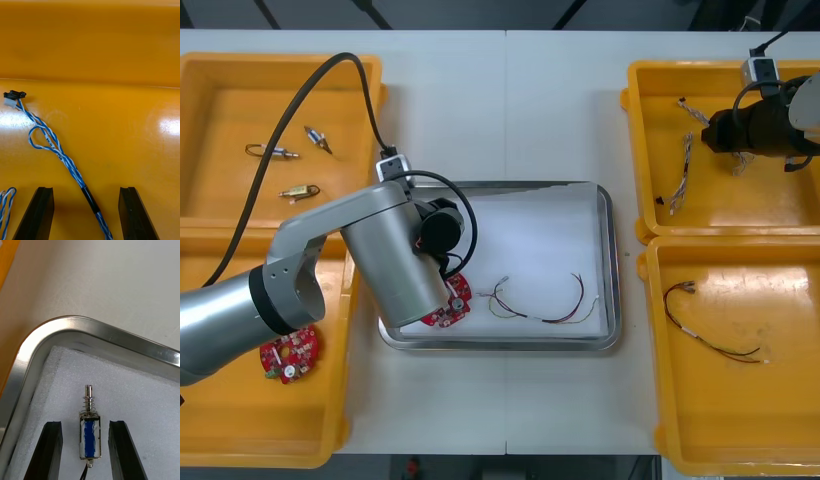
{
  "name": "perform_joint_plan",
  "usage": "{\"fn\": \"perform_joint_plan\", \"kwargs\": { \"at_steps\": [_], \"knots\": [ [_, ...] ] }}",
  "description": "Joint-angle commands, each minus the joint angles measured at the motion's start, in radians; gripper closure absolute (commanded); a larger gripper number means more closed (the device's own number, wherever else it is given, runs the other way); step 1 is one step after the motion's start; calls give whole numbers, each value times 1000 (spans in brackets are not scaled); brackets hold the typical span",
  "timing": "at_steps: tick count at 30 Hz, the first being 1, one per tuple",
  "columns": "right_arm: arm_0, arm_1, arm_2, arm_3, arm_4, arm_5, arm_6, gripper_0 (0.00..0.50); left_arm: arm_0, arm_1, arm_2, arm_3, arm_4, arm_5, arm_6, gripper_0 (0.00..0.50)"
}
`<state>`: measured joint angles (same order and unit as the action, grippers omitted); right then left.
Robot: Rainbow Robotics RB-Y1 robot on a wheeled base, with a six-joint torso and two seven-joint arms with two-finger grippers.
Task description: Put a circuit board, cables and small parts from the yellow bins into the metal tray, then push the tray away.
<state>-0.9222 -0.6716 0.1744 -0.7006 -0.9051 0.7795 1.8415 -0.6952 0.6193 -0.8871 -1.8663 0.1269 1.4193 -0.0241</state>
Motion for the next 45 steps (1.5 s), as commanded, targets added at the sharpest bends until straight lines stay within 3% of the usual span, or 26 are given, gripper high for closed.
{"fn": "perform_joint_plan", "kwargs": {
  "at_steps": [1, 2, 3, 4, 7, 15, 19, 24, 30, 35, 38, 45],
  "knots": [
    [-38, 17, 28, 24, -14, -2, 13, 160, -61, -7, -13, -36, -4, 7, -54, 100],
    [-38, 17, 28, 26, -14, -2, 13, 230, -66, -3, -12, -40, 5, 9, -53, 95],
    [-38, 18, 28, 30, -17, -3, 15, 352, -79, 7, -12, -53, 23, 18, -50, 88],
    [-38, 18, 28, 33, -17, -2, 15, 428, -93, 16, -10, -65, 45, 32, -48, 85],
    [-38, 18, 28, 32, -15, -2, 16, 500, -127, 39, 22, -106, 117, 79, -40, 67],
    [-38, 10, 28, 32, -15, -2, 42, 500, -210, 154, 171, -205, 402, 194, -34, 16],
    [-40, -14, 28, 7, -8, 29, 70, 500, -239, 229, 274, -218, 591, 219, -30, 0],
    [-40, -59, 4, -69, 6, 141, 99, 500, -244, 323, 427, -171, 843, 217, -23, 0],
    [-40, -95, -39, -142, 12, 277, 128, 500, -253, 410, 528, -60, 1019, 196, -14, 0],
    [-40, -115, -73, -186, 12, 374, 151, 500, -288, 456, 539, 67, 1094, 196, 1, 0],
    [-40, -126, -96, -217, 12, 445, 160, 500, -308, 476, 537, 138, 1102, 205, 21, 0],
    [-38, -138, -154, -312, 17, 662, 170, 500, -313, 485, 536, 254, 973, 170, 79, 0]
  ]
}}
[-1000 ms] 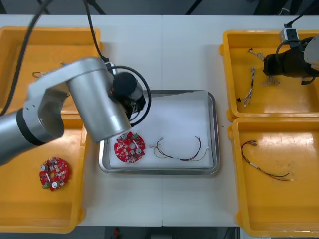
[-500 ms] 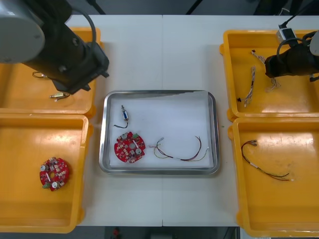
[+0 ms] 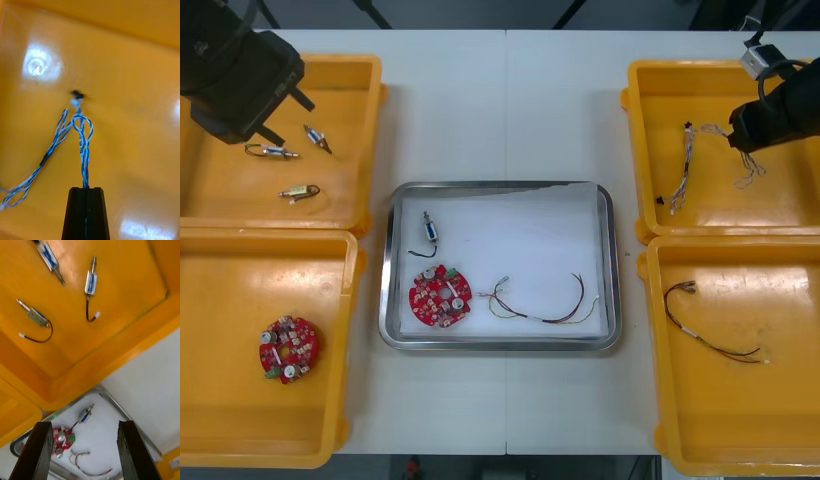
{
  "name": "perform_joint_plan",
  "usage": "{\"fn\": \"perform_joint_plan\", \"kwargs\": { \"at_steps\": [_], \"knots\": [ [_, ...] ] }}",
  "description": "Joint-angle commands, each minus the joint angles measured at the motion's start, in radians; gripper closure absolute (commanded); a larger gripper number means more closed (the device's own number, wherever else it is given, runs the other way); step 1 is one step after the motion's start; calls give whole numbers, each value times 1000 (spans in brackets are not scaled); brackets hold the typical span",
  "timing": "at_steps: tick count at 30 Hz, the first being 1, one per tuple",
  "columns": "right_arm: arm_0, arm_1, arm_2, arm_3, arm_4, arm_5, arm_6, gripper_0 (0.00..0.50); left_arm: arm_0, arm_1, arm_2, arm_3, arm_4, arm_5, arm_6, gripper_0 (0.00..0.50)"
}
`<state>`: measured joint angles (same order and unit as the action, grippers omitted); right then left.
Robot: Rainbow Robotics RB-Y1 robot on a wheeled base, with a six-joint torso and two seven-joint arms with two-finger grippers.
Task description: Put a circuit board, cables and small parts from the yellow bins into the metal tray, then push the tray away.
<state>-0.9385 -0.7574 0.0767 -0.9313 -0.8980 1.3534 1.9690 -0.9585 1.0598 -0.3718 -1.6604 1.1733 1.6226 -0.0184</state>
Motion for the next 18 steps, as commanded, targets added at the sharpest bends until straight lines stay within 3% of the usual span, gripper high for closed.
{"fn": "perform_joint_plan", "kwargs": {
  "at_steps": [1, 11, 18],
  "knots": [
    [-23, -56, -63, -101, 13, 119, 41, 500, -49, 45, 21, 71, -86, -44, 75, 0],
    [-23, -63, -120, -258, 10, 389, 22, 500, -51, 45, -48, 246, -182, -205, 81, 0],
    [-22, -63, -152, -363, -48, 536, 10, 500, -54, 11, -154, 355, -236, -349, 83, 0]
  ]
}}
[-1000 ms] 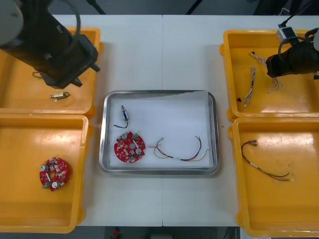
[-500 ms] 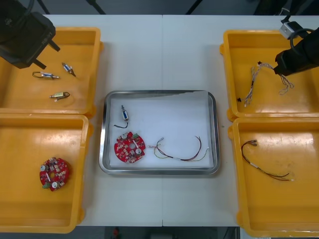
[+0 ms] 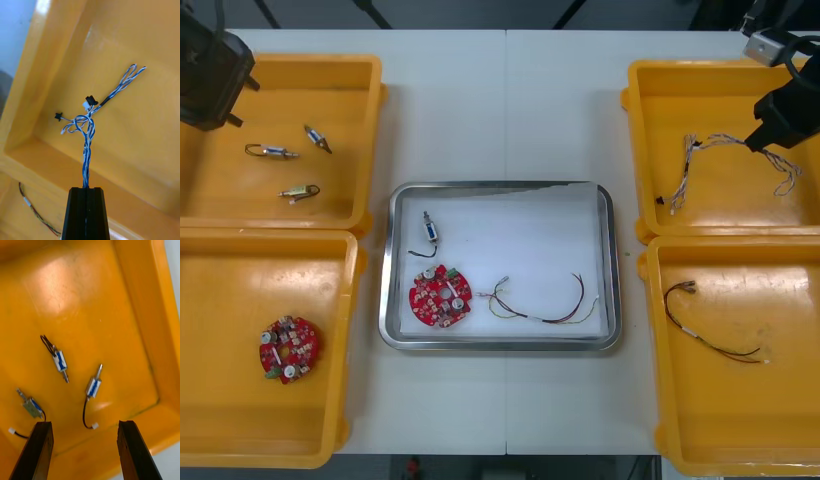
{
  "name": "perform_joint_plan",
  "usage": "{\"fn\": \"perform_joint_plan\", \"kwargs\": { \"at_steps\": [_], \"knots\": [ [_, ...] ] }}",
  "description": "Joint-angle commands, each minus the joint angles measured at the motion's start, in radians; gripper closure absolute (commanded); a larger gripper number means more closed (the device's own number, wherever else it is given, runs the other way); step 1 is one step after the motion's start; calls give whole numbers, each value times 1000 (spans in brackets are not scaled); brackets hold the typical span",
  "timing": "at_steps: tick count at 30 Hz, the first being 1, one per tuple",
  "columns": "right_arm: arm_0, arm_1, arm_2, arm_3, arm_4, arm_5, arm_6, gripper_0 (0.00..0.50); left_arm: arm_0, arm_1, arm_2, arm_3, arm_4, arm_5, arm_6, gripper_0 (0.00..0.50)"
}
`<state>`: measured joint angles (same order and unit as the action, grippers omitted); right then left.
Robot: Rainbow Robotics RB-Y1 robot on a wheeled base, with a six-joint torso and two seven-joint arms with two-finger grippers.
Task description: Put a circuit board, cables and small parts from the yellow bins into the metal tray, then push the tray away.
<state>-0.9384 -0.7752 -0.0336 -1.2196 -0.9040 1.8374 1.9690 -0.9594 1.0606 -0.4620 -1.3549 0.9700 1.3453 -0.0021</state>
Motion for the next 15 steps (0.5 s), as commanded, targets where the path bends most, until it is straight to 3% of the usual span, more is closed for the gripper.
{"fn": "perform_joint_plan", "kwargs": {
  "at_steps": [1, 4, 15],
  "knots": [
    [-23, -45, -42, -92, -55, 71, 7, 500, -56, 2, -89, 63, -48, -94, 67, 0],
    [-23, -44, -42, -133, -88, 82, -4, 500, -59, -18, -142, 103, -90, -141, 68, 0],
    [20, -15, -34, -327, -194, 82, -42, 500, -59, -85, -245, 235, -97, -310, 71, 0]
  ]
}}
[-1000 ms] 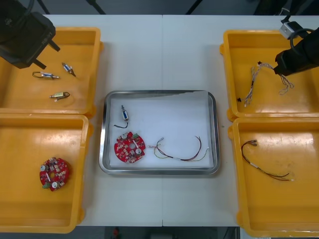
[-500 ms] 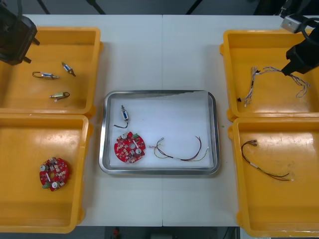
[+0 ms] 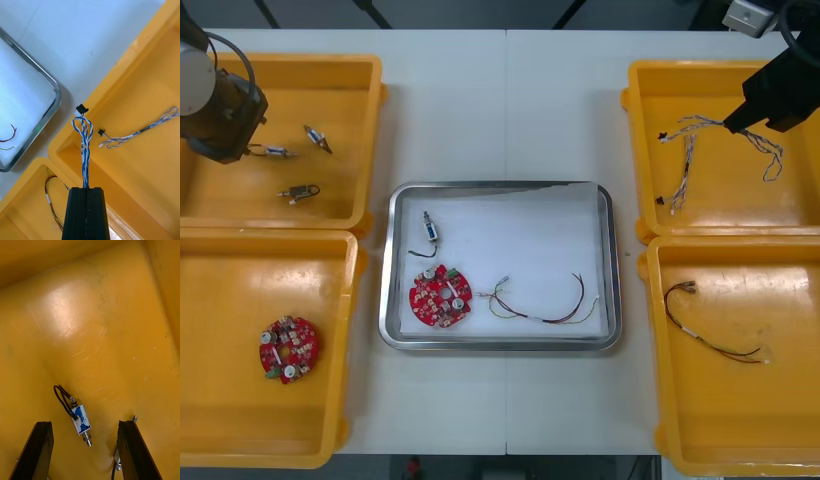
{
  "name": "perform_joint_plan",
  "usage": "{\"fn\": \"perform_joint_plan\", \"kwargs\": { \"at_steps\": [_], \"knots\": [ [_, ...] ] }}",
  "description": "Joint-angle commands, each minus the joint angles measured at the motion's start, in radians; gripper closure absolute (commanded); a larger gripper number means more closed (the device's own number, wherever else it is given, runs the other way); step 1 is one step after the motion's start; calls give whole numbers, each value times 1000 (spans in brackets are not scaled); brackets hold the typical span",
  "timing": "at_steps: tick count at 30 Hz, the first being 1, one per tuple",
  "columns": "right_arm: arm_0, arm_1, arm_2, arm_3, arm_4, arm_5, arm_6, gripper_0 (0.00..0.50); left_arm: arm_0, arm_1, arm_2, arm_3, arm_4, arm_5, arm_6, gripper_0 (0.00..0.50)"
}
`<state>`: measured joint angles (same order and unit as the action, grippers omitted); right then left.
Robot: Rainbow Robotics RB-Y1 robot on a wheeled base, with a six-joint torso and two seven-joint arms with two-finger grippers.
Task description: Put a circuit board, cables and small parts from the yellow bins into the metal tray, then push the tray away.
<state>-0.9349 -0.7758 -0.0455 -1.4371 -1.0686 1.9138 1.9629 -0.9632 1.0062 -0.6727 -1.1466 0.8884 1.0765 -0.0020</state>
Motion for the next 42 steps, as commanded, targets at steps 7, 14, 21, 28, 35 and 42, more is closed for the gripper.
{"fn": "perform_joint_plan", "kwargs": {
  "at_steps": [7, 14, 21, 28, 35, 42],
  "knots": [
    [88, 23, -7, -278, -68, 6, -64, 500, -55, -57, -50, 48, -20, -49, 73, 0],
    [110, 30, 118, -399, -94, 6, -90, 500, -55, -87, -64, 99, -20, -52, 74, 0],
    [110, 52, 231, -436, -93, -84, -108, 500, -55, -112, -70, 136, -75, -66, 70, 0],
    [100, 69, 401, -440, -76, -268, -105, 500, -55, -126, -90, 149, -100, -92, 73, 0],
    [99, 70, 538, -440, -24, -409, -47, 500, -55, -126, -102, 149, -105, -92, 68, 0],
    [99, 72, 684, -428, 110, -539, 28, 500, -55, -126, -139, 149, -112, -92, 59, 0]
  ]
}}
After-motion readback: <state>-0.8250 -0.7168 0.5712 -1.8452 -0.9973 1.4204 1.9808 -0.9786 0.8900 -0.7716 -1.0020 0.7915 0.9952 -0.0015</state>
